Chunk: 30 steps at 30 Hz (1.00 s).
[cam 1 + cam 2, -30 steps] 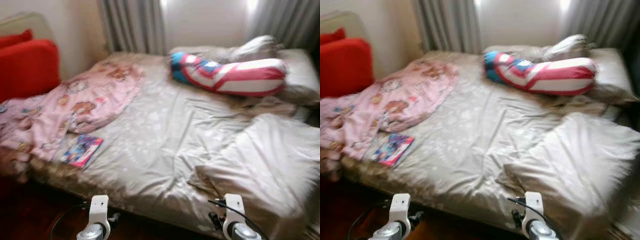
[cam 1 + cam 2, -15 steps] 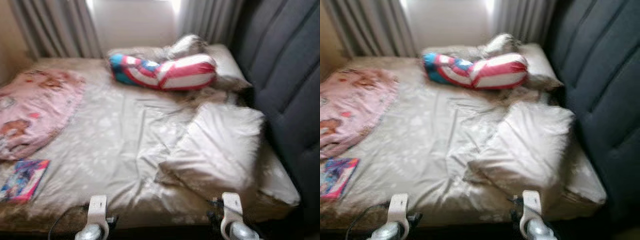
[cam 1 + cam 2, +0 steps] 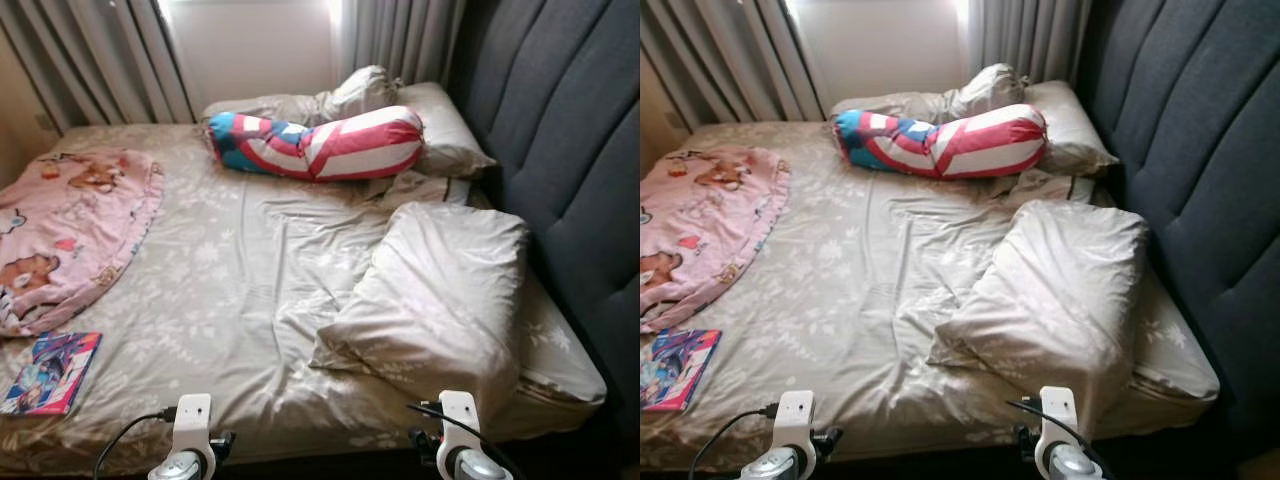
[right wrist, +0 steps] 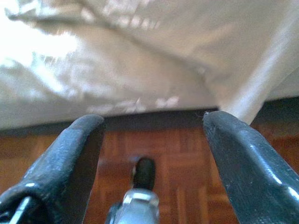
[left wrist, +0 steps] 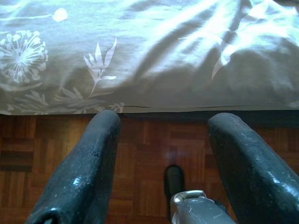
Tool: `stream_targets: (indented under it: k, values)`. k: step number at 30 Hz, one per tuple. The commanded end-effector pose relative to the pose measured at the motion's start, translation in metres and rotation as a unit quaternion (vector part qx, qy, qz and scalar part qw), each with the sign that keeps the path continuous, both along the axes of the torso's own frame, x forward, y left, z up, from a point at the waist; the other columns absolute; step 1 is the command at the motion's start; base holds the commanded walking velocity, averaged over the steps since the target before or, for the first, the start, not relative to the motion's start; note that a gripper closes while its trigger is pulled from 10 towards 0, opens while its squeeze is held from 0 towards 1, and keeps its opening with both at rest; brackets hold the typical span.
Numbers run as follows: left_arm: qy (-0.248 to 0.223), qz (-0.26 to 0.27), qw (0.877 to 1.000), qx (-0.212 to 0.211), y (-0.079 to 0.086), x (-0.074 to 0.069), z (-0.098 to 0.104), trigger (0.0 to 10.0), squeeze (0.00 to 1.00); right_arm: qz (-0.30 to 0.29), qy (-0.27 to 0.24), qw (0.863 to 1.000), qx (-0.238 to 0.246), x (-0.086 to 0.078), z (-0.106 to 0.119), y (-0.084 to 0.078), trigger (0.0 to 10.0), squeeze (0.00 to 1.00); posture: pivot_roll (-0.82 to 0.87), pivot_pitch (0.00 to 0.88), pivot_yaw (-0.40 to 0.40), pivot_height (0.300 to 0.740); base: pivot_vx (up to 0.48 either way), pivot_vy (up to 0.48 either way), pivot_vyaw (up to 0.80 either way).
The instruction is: Clean up the room
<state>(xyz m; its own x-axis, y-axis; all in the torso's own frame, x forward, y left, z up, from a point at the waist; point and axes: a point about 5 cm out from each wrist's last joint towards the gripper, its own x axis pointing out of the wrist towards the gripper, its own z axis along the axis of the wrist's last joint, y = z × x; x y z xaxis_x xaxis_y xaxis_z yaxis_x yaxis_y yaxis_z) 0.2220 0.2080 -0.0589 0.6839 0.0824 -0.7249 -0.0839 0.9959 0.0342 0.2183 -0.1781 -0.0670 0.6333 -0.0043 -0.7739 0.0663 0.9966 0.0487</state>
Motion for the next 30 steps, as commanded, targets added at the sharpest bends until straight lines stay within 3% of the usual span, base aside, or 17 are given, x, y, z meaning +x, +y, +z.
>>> stream_targets:
  k: [1, 7, 13, 16, 19, 23, 30]
  values:
    - [-0.004, 0.001, 1.0, 0.004, 0.001, 0.0, 0.0, 10.0, 0.0, -0.013, -0.023, 1.0, -0.003, 0.004, 0.004, -0.002, 10.0, 0.0, 0.08, 0.0, 0.01, 0.74, 0.0, 0.0, 0.0]
    - [-0.022, 0.01, 1.0, 0.012, 0.002, 0.003, 0.003, 10.0, 0.0, -0.018, -0.12, 0.991, -0.05, 0.016, 0.018, -0.007, 10.0, 0.0, 0.06, 0.0, 0.008, 0.74, 0.0, 0.0, 0.0]
    - [-0.021, 0.009, 1.0, 0.018, 0.003, 0.003, 0.004, 10.0, 0.0, -0.017, -0.181, 0.98, -0.08, 0.023, 0.028, -0.007, 10.0, 0.0, 0.03, 0.0, 0.01, 0.74, 0.0, 0.0, 0.0]
    - [-0.024, 0.01, 1.0, 0.015, 0.003, 0.004, 0.004, 10.0, 0.0, -0.002, -0.192, 0.976, -0.1, 0.024, 0.03, -0.008, 10.0, 0.0, 0.02, 0.0, 0.006, 0.74, 0.0, 0.0, 0.0]
    - [-0.025, 0.013, 1.0, 0.014, 0.002, 0.004, 0.004, 10.0, 0.0, -0.034, -0.192, 0.977, -0.086, 0.023, 0.029, -0.009, 10.0, 0.0, 0.03, 0.0, -0.002, 0.74, 0.0, 0.0, 0.0]
    - [-0.028, 0.014, 0.999, 0.014, 0.003, 0.004, 0.004, 10.0, 0.0, 0.012, -0.197, 0.974, -0.11, 0.025, 0.031, -0.006, 10.0, 0.0, 0.01, 0.0, -0.001, 0.74, 0.0, 0.0, 0.0]
    - [-0.028, 0.015, 0.999, 0.016, 0.003, 0.004, 0.004, 10.0, 0.0, 0.001, -0.197, 0.974, -0.114, 0.024, 0.031, -0.007, 10.0, 0.0, 0.01, 0.0, 0.003, 0.74, 0.0, 0.0, 0.0]
